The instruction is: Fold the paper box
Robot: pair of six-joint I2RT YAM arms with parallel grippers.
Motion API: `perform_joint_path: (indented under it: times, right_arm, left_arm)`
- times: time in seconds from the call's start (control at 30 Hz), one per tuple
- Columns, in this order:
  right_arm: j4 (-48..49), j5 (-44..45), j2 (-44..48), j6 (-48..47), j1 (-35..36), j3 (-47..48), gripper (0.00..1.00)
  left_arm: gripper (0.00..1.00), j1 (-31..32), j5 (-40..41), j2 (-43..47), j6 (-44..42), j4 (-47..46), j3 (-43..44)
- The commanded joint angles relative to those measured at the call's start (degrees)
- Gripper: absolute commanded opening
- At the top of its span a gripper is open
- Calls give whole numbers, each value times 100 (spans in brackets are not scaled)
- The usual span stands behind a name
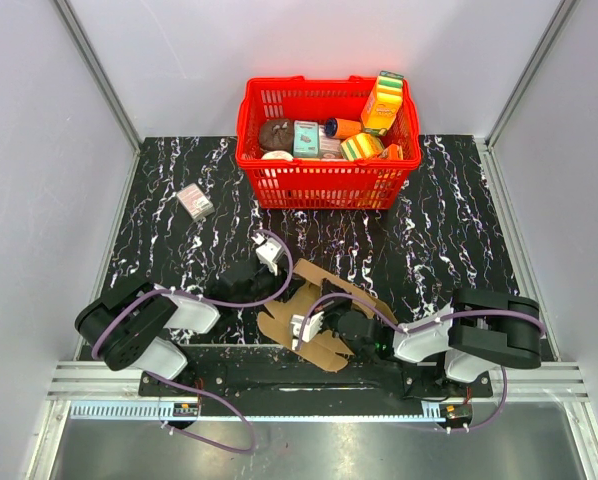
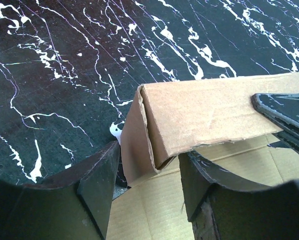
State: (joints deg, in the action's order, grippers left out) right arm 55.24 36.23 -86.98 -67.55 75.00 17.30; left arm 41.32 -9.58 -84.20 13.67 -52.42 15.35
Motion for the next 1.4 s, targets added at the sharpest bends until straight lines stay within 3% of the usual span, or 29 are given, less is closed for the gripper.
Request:
perform_joint_path:
  times: [0.0,0.63,1.07,1.23,1.37]
  right_arm:
    - [-58,69,-223,163,129,-34,1]
    - [57,7,-135,497,208,19,1]
    - [-31,-19,-74,576,252,19,0]
    - [-57,-28,-65,594,252,37,0]
    - [-58,-46,-38,602,243,54,0]
  left_arm:
    - [55,51,159,-52,-101,-462,-33]
    - [42,746,1670,-386,-304,-497,108]
    - [52,799,1635,-834,-418,-1384,20]
    - [53,799,1618,-957,-444,-1429,82]
    - [47,799,1670,-1036,-444,-1402,126]
